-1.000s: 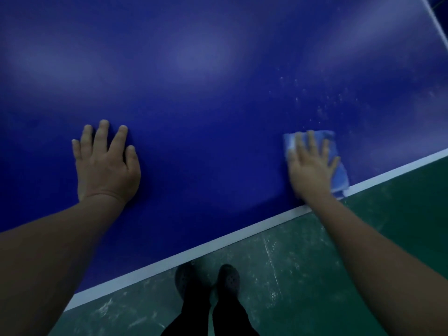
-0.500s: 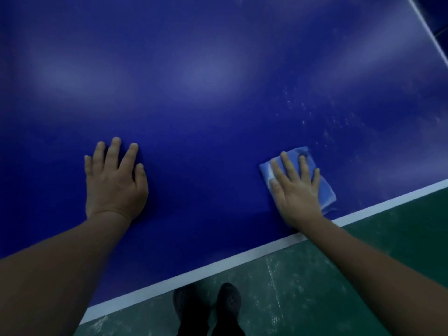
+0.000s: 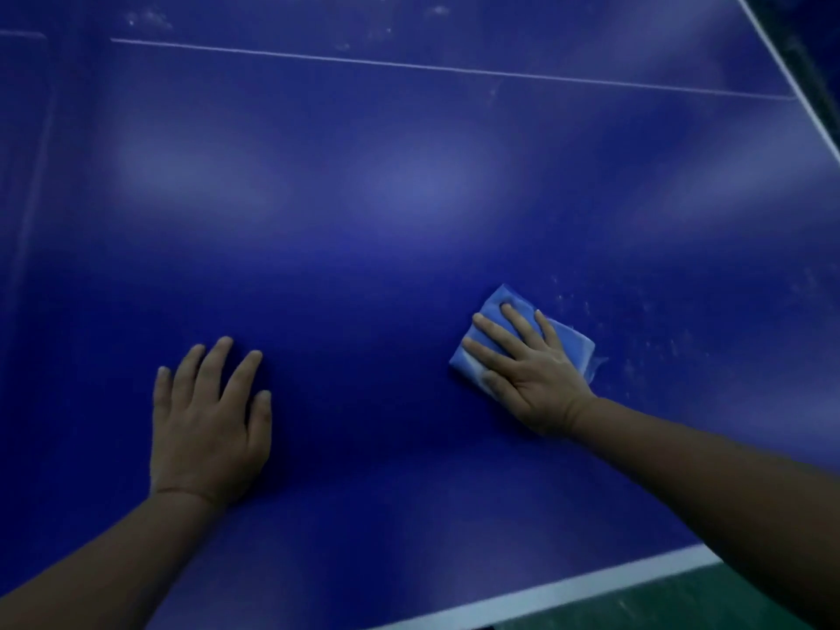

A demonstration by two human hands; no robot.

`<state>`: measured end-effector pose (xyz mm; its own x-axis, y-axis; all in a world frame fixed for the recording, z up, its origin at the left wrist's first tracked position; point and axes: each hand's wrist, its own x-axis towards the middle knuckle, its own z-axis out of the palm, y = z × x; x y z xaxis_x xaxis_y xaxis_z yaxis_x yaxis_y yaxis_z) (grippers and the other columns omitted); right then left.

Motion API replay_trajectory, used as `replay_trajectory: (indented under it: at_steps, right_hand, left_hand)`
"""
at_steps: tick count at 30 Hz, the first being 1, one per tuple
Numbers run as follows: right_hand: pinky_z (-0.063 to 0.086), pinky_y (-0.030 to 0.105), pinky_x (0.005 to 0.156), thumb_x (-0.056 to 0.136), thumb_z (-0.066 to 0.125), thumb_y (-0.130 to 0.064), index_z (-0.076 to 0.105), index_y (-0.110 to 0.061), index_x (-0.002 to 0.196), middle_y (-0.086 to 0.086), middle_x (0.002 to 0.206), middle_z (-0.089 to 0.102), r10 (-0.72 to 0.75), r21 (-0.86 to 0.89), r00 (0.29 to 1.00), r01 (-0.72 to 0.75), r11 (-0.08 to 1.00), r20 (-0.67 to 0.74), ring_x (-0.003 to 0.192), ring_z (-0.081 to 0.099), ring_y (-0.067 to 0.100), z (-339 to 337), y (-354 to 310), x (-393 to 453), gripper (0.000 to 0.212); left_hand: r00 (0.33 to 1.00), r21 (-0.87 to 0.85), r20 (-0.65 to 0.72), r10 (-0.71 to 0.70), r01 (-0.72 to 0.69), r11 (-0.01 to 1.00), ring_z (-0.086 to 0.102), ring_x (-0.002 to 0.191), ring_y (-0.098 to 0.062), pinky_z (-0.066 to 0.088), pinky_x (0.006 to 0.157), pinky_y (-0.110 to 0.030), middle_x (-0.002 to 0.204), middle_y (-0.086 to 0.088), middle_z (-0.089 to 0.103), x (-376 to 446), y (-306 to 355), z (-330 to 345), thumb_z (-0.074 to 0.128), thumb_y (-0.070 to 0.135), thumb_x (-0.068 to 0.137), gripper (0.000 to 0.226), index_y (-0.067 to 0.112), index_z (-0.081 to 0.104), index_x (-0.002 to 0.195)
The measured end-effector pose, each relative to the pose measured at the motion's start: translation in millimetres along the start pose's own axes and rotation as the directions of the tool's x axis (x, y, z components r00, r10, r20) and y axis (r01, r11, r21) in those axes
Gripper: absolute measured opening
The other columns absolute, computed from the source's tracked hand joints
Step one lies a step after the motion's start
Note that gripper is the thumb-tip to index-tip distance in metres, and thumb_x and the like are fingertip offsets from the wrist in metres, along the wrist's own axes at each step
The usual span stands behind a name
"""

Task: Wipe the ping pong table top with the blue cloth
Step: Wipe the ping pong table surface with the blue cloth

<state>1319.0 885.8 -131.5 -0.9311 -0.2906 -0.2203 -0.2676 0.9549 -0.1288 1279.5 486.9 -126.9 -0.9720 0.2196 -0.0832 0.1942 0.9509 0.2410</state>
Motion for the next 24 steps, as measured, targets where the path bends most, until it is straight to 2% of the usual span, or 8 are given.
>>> replay_trajectory:
  at_steps: [5, 8, 13, 15, 19, 21, 22, 24]
  right_hand:
    - [0.000, 0.056, 0.122, 0.103, 0.017, -0.053, 0.022, -0.045, 0.154, -0.016, 0.164, 0.008, -0.030, -0.006, 1.000, 0.030, 1.000, 0.008, 0.154, 0.002, 0.023, -29, 59, 93, 0.052]
    - [0.004, 0.057, 0.121, 0.101, 0.015, -0.054, 0.030, -0.042, 0.154, -0.011, 0.165, 0.019, -0.036, -0.006, 0.999, 0.036, 0.999, -0.015, 0.154, 0.010, 0.027, -48, 94, 159, 0.056]
    - [-0.001, 0.056, 0.121, 0.103, 0.014, -0.053, 0.019, -0.046, 0.155, -0.012, 0.167, 0.011, 0.121, 0.030, 0.990, -0.120, 0.992, -0.070, 0.154, 0.001, 0.023, -77, 140, 256, 0.053]
    - [0.000, 0.058, 0.120, 0.102, 0.014, -0.054, 0.021, -0.044, 0.155, -0.009, 0.167, 0.012, 0.151, 0.041, 0.984, -0.147, 0.988, -0.099, 0.154, 0.003, 0.027, -74, 133, 255, 0.054]
    - [0.002, 0.058, 0.119, 0.104, 0.019, -0.054, 0.029, -0.044, 0.152, -0.008, 0.164, 0.025, -0.273, -0.013, 0.957, 0.273, 0.962, -0.097, 0.153, 0.014, 0.028, -42, 108, 198, 0.050]
    - [0.004, 0.058, 0.119, 0.105, 0.021, -0.054, 0.031, -0.043, 0.152, -0.007, 0.164, 0.026, -0.358, -0.050, 0.932, 0.356, 0.933, -0.062, 0.153, 0.014, 0.027, -54, 128, 225, 0.050]
    - [0.005, 0.059, 0.118, 0.104, 0.023, -0.054, 0.030, -0.042, 0.153, -0.006, 0.164, 0.024, -0.288, -0.065, 0.955, 0.283, 0.957, -0.077, 0.153, 0.013, 0.028, -64, 141, 251, 0.051]
    - [0.002, 0.059, 0.119, 0.105, 0.023, -0.052, 0.023, -0.043, 0.155, -0.008, 0.167, 0.014, 0.011, -0.030, 0.996, -0.014, 0.999, -0.087, 0.154, 0.004, 0.027, -86, 165, 302, 0.051]
  left_hand:
    - [0.997, -0.086, -0.069, 0.019, -0.025, 0.996, 0.029, 0.145, -0.035, 0.013, 0.120, -0.056, 0.153, -0.017, 0.039, 69, 69, -2, 0.030, 0.043, 0.093, 0.063, 0.007, 0.050, 0.140]
    - [0.998, -0.084, -0.054, 0.017, -0.022, 0.996, 0.018, 0.151, -0.030, 0.007, 0.123, -0.051, 0.160, -0.011, 0.029, 128, 118, 9, 0.026, 0.044, 0.095, 0.064, 0.012, 0.043, 0.148]
    - [0.986, -0.054, -0.052, -0.157, 0.154, 0.987, -0.005, 0.153, -0.022, -0.005, 0.123, -0.047, 0.166, -0.003, 0.007, 192, 146, 28, 0.027, 0.045, 0.101, 0.062, 0.017, 0.022, 0.157]
    - [0.988, -0.036, -0.037, -0.152, 0.150, 0.988, -0.008, 0.153, -0.021, -0.007, 0.123, -0.047, 0.167, -0.003, 0.004, 195, 146, 31, 0.021, 0.047, 0.100, 0.064, 0.019, 0.020, 0.157]
    - [0.995, -0.016, 0.002, -0.102, 0.102, 0.995, -0.001, 0.153, -0.023, -0.005, 0.122, -0.049, 0.166, -0.004, 0.012, 197, 147, 31, 0.015, 0.051, 0.095, 0.067, 0.024, 0.026, 0.156]
    - [0.994, -0.031, 0.019, -0.104, 0.104, 0.994, 0.001, 0.153, -0.023, -0.002, 0.122, -0.051, 0.165, -0.003, 0.015, 198, 148, 30, 0.015, 0.050, 0.095, 0.067, 0.024, 0.028, 0.156]
    - [0.994, -0.046, 0.016, -0.104, 0.105, 0.993, 0.002, 0.153, -0.023, -0.001, 0.123, -0.051, 0.165, -0.003, 0.016, 198, 149, 29, 0.016, 0.050, 0.096, 0.066, 0.024, 0.030, 0.155]
    - [0.994, -0.060, 0.004, -0.110, 0.110, 0.992, 0.005, 0.153, -0.023, 0.002, 0.123, -0.052, 0.164, -0.003, 0.019, 197, 149, 29, 0.019, 0.048, 0.097, 0.064, 0.023, 0.033, 0.154]
